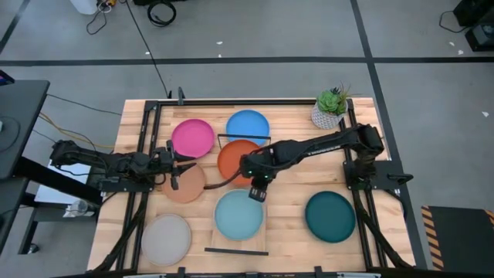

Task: Place and stack plates onto a shelf
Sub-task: Stack the light blue plate on top of the white plate on the shelf, then stack the dark green plate on top of the orange plate on the shelf

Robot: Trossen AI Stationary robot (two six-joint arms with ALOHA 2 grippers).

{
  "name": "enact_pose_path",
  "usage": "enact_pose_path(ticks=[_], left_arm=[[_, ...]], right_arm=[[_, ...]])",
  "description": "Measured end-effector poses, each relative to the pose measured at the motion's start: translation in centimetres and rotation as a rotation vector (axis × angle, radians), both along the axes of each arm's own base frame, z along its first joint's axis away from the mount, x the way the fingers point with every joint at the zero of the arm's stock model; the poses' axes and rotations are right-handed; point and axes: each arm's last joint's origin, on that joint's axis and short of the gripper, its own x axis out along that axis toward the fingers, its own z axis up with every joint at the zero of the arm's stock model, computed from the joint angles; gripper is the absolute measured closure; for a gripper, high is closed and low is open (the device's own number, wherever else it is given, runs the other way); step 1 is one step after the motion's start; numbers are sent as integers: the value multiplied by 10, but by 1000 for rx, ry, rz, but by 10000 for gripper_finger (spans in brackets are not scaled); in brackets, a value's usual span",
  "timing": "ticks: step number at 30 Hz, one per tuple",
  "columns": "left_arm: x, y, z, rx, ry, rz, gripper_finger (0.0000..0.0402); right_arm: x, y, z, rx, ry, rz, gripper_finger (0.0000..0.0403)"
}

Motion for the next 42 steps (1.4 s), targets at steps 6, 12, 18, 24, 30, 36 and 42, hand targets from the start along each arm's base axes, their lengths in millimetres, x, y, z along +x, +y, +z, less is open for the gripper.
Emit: enact_pose_path(ticks=[6,12,18,24,30,36,42], left_arm=[[0,0,0,-11,-3,1,303],[0,0,0,-19,-4,2,303],[0,0,0,-19,-4,2,303],[0,0,0,-19,-3,2,303],[0,0,0,-19,-2,2,303],[0,0,0,-20,-2,2,303],[0,0,0,-19,-1,2,303]], right_arm=[[-12,38,7,-166,-45,170,317],[-17,73,-13,-228,-137,281,318],[-27,91,-41,-200,-182,295,319],[-31,109,-58,-231,-350,385,323],[-33,119,-70,-224,-523,417,340],[-43,118,-87,-201,-510,428,353],[-43,116,-52,-218,-596,459,361]])
